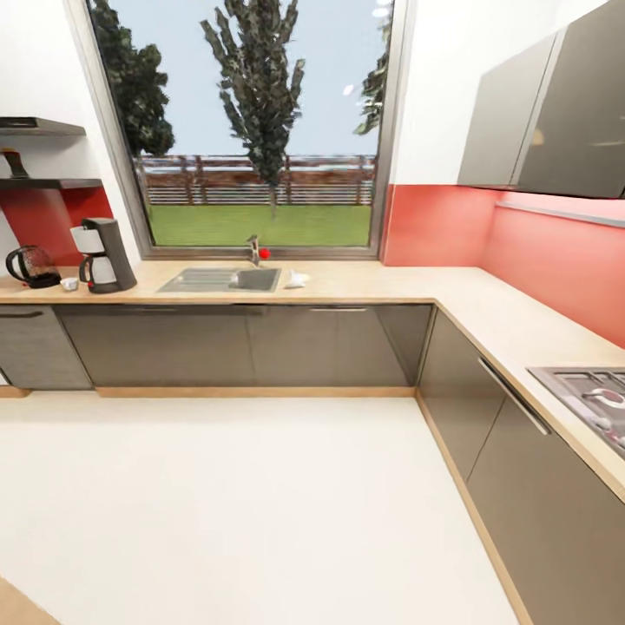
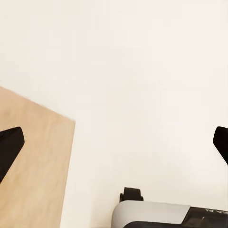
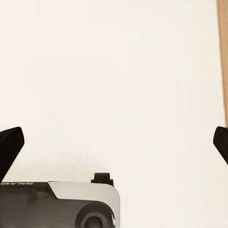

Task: Set up a coffee station on the kitchen countertop: keep the coffee maker on the countertop, move the bottle of coffee from the kitchen shelf to the counter next to the coffee maker, place a paper coffee filter on top of the coffee maker, put the saucer next to the coffee maker with the coffee cup on the saucer, and place the electric kettle next to the coffee maker.

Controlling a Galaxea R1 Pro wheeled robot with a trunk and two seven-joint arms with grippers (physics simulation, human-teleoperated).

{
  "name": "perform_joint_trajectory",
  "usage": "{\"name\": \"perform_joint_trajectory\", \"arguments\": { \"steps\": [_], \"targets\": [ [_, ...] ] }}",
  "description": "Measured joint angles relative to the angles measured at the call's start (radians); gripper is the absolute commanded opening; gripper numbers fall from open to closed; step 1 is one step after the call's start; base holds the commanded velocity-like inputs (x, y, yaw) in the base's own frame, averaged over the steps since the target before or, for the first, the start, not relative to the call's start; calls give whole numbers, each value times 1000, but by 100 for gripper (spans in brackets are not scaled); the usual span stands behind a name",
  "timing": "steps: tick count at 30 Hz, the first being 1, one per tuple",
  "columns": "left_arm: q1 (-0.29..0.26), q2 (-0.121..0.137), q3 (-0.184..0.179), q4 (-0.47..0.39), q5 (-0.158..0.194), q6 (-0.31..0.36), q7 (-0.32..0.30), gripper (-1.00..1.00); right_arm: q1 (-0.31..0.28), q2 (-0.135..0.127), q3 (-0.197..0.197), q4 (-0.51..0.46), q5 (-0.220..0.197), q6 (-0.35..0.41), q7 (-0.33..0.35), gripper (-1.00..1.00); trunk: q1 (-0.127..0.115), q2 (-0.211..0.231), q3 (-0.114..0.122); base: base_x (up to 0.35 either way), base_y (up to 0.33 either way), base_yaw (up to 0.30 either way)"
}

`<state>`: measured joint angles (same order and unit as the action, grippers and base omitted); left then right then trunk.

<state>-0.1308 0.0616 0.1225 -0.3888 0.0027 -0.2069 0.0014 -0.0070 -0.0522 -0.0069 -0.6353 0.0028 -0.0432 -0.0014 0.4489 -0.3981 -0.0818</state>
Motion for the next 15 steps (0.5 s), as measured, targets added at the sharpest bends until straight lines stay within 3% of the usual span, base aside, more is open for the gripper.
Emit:
{"name": "perform_joint_trajectory", "arguments": {
  "steps": [15],
  "targets": [
    [1,-2,0,0,0,0,-1,100,0,0,0,1,0,1,0,100,0,0,0,339,0,0]
  ]
}}
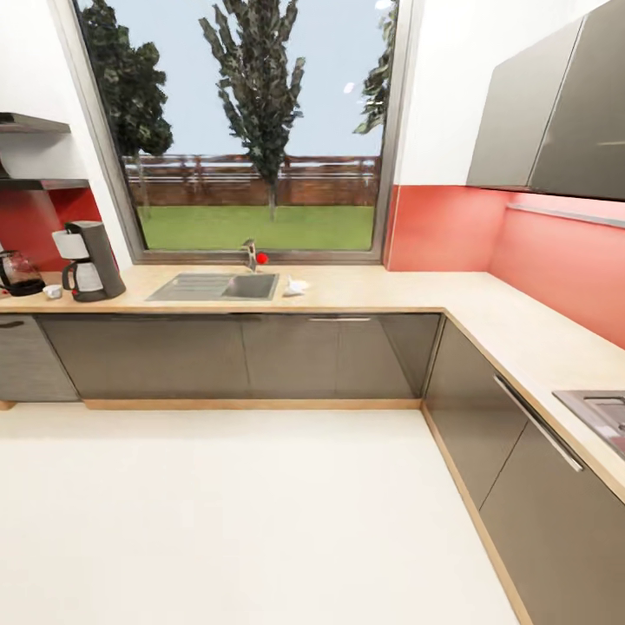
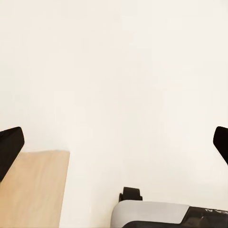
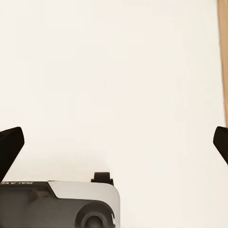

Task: Set up a coffee station on the kitchen countertop: keep the coffee maker on the countertop, move the bottle of coffee from the kitchen shelf to the counter next to the coffee maker, place a paper coffee filter on top of the coffee maker, put the saucer next to the coffee maker with the coffee cup on the saucer, and place the electric kettle next to the coffee maker.

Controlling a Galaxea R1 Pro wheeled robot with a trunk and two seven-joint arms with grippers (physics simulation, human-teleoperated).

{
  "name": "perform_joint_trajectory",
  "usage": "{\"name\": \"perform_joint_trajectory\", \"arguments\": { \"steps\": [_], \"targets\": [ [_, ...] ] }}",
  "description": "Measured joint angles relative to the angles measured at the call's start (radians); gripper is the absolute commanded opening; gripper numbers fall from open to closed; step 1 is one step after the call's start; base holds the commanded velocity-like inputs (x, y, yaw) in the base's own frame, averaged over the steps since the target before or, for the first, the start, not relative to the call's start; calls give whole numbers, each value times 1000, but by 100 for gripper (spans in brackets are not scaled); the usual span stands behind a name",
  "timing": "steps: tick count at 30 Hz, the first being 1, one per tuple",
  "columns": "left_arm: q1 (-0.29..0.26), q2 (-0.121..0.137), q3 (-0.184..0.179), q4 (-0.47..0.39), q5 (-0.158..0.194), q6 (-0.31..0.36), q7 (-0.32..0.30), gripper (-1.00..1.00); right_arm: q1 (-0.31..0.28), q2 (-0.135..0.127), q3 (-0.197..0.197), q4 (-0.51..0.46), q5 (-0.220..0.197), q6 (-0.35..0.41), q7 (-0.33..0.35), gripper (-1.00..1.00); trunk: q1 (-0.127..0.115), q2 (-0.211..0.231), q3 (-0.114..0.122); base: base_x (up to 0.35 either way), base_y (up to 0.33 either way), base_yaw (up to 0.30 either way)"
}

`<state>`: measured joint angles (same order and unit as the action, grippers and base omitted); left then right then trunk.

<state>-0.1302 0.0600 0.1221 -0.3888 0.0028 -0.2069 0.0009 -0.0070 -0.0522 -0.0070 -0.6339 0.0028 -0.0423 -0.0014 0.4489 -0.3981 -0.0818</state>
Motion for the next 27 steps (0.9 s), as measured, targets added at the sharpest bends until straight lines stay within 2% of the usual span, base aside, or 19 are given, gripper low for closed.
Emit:
{"name": "perform_joint_trajectory", "arguments": {
  "steps": [13,27],
  "targets": [
    [0,0,0,1,0,0,1,100,0,0,1,0,0,-1,0,100,0,0,0,339,0,28],
    [0,0,-1,0,-1,0,0,100,0,0,1,0,0,0,0,100,0,0,0,333,-34,243]
  ]
}}
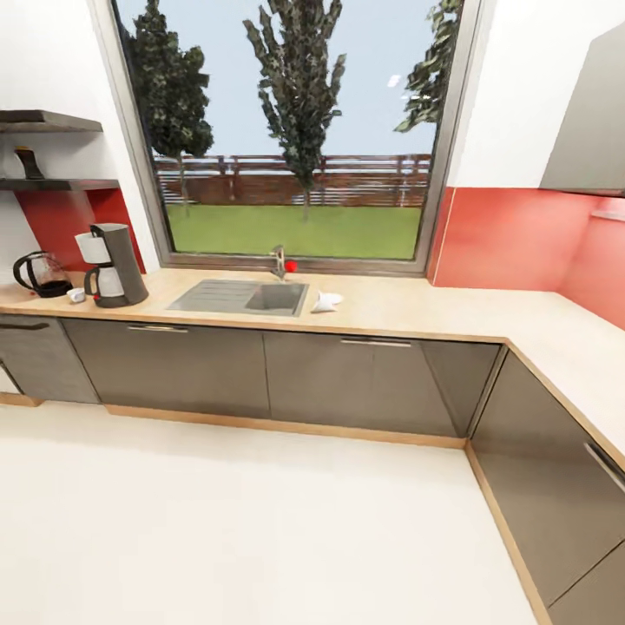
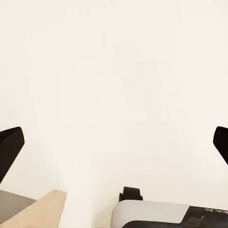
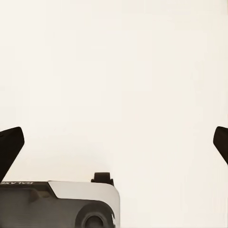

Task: Set up a coffee station on the kitchen countertop: keep the coffee maker on the countertop, move the bottle of coffee from the kitchen shelf to the counter next to the coffee maker, place a paper coffee filter on top of the coffee maker, put the saucer next to the coffee maker with the coffee cup on the saucer, and place the electric kettle next to the coffee maker.

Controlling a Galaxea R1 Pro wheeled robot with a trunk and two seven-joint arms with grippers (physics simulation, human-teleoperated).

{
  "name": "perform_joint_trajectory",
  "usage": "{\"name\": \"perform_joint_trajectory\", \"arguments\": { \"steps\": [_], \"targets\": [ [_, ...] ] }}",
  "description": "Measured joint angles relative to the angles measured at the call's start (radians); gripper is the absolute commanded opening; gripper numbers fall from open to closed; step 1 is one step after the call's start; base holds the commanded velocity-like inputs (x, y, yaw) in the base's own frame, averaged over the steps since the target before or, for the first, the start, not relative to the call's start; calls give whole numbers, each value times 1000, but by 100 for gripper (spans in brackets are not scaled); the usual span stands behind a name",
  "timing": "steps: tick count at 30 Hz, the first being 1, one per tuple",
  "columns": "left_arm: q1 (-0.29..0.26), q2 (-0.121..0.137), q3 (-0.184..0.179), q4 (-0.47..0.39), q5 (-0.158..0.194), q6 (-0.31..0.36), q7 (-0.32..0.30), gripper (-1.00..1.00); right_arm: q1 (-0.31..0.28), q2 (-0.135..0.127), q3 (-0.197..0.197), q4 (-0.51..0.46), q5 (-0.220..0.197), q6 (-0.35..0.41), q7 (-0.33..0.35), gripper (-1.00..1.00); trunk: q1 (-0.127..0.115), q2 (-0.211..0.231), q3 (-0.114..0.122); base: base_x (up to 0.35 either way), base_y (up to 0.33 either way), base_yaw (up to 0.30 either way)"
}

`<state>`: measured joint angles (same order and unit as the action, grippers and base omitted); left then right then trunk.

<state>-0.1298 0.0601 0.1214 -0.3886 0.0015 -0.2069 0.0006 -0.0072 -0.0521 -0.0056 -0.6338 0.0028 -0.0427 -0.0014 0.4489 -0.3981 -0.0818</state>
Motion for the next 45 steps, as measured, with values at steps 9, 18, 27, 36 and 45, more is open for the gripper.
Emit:
{"name": "perform_joint_trajectory", "arguments": {
  "steps": [9,18,27,36,45],
  "targets": [
    [-1,0,0,1,0,0,-1,100,0,0,0,0,0,0,0,100,0,0,0,308,-133,36],
    [-1,0,0,1,0,0,-1,100,0,0,0,0,0,0,0,100,0,0,0,318,-122,1],
    [-1,0,0,1,0,0,-1,100,0,1,0,0,0,0,0,100,0,0,0,329,-88,18],
    [0,0,-1,1,0,0,-1,100,0,1,0,0,0,-1,0,100,0,0,0,330,-65,221],
    [-1,0,-1,1,0,0,-2,100,0,-1,1,-2,2,-2,0,100,0,0,0,326,-86,123]
  ]
}}
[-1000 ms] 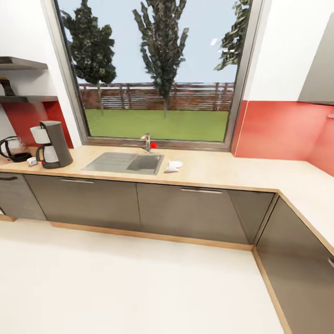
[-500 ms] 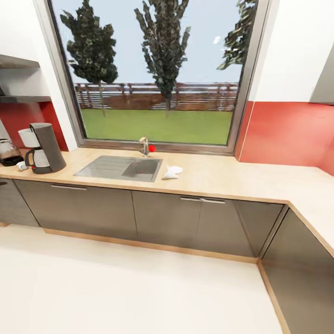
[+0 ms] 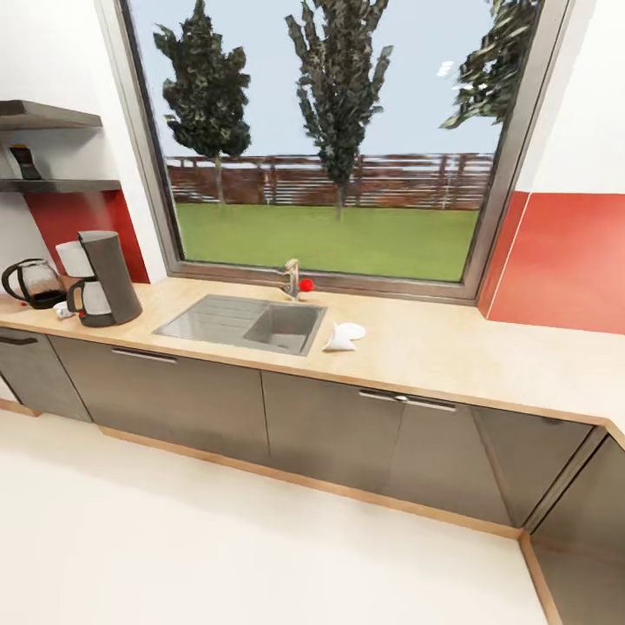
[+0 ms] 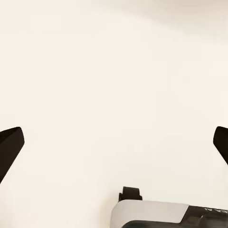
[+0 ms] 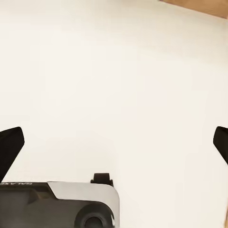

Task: Set up a coffee station on the kitchen countertop: keep the coffee maker on the countertop, move the bottle of coffee from the kitchen shelf to the counter next to the coffee maker, place a paper coffee filter on top of the coffee maker, put the saucer next to the coffee maker with the coffee cup on the saucer, and place the electric kettle next to the coffee maker.

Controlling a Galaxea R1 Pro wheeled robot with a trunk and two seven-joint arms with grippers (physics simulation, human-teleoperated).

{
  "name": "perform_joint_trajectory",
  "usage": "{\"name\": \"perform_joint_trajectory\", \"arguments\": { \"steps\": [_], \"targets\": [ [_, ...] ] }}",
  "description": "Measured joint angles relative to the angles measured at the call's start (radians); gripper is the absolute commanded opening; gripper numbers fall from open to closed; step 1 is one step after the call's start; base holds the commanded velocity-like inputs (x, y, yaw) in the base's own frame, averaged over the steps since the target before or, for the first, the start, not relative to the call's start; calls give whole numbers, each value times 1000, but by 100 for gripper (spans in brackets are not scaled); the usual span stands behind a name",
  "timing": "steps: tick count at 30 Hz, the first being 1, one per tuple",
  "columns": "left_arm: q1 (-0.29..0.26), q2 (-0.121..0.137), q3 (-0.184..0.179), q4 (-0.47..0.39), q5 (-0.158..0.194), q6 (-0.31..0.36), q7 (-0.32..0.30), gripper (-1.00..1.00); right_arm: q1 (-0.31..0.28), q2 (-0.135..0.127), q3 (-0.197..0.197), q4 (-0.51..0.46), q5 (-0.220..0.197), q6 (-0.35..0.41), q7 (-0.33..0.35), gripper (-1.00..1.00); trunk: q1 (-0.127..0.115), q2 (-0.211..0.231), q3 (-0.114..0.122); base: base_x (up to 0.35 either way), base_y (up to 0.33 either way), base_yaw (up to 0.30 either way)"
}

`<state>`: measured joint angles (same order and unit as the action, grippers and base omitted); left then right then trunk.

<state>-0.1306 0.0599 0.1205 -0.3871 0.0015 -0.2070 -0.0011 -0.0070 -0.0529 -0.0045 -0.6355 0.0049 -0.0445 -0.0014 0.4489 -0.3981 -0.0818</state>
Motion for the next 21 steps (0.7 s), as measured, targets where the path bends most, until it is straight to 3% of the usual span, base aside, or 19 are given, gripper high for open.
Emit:
{"name": "perform_joint_trajectory", "arguments": {
  "steps": [18,21],
  "targets": [
    [1,-1,0,-1,1,0,1,100,0,2,-1,-6,-2,1,1,100,0,0,0,318,-114,1],
    [0,-2,0,-1,-2,1,1,100,0,2,-1,-6,-2,1,0,100,0,0,0,140,-58,0]
  ]
}}
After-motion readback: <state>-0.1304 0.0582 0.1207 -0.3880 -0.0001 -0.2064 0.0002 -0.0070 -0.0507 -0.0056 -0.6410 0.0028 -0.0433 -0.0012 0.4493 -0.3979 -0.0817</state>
